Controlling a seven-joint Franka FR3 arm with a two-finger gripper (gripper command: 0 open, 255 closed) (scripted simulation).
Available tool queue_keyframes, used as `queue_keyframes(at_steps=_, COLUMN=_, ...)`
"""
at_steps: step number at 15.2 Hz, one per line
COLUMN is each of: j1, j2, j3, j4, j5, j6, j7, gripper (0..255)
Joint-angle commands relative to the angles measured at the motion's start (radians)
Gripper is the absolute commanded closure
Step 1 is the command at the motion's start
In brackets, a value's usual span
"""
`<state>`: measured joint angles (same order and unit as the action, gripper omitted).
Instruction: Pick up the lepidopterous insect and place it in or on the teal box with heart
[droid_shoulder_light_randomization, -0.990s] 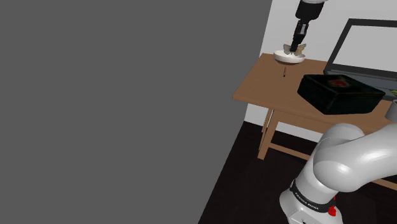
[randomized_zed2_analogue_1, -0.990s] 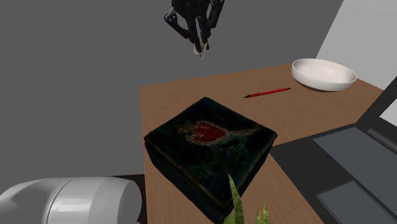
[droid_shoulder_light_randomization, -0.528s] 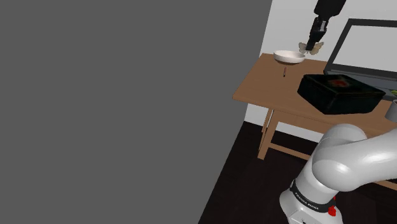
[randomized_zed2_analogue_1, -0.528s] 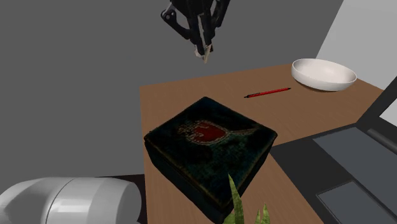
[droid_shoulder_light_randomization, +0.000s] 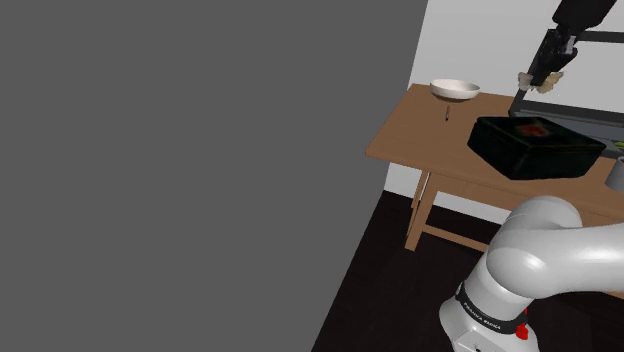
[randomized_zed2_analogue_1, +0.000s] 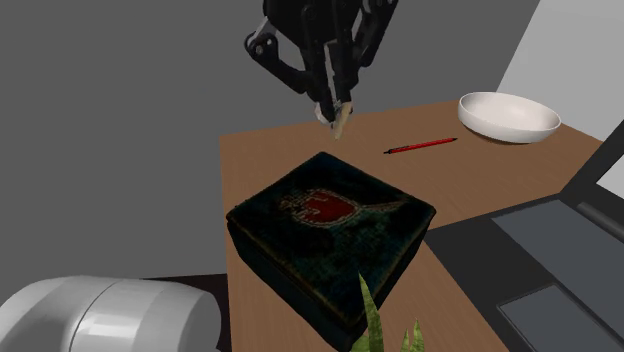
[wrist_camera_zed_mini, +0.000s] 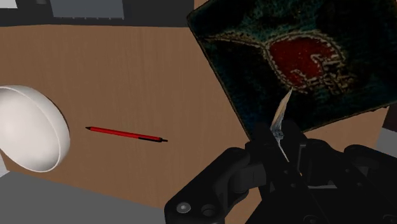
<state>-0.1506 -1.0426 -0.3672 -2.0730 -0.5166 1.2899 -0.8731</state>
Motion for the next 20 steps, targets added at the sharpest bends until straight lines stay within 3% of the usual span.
queue_keyframes(at_steps=1, j1=-0.018, j2=-0.043, j3=-0.005, j4=0.008, j5=-0.019, j6=-0.042, j7=-0.039, gripper=255)
queue_keyframes(at_steps=2, j1=-0.029, j2=-0.071, j3=-0.009, j4=0.010, j5=-0.032, j6=-0.065, j7=-0.063, gripper=255)
queue_keyframes(at_steps=16, j1=-0.060, j2=-0.221, j3=-0.054, j4=-0.249, j5=-0.080, j6=0.042, j7=-0.026, gripper=255)
queue_keyframes(at_steps=20, j1=-0.060, j2=-0.221, j3=-0.054, j4=-0.249, j5=-0.080, j6=0.042, j7=-0.026, gripper=255)
